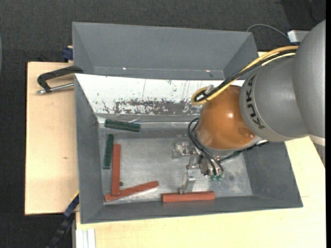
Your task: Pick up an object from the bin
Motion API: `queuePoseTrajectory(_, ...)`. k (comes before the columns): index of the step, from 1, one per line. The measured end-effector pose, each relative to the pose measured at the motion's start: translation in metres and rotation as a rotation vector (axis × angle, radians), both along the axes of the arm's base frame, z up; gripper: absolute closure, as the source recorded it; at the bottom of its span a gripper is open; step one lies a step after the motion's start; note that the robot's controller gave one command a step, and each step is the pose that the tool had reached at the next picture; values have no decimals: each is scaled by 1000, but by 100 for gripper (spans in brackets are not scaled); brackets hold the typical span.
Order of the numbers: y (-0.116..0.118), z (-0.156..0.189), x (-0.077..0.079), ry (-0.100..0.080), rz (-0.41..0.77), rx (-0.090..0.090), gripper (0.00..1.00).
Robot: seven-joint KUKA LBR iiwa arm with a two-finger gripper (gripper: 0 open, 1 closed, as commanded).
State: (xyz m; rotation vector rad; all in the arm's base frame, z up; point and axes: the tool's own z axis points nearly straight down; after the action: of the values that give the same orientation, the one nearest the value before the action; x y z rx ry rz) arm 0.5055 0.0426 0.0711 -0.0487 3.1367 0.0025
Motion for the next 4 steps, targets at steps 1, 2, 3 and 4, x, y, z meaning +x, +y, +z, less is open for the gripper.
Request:
queuePoseTrajectory(1, 0, 0, 0, 0, -1, 0, 0)
queuePoseTrajectory(2, 47, 53, -7, 6, -3, -1, 0)
queuePoseTrajectory(3, 62, 60, -4, -1, 16, 1, 0)
queuePoseTrajectory(4, 101, 48, -6, 1, 215, -1, 0)
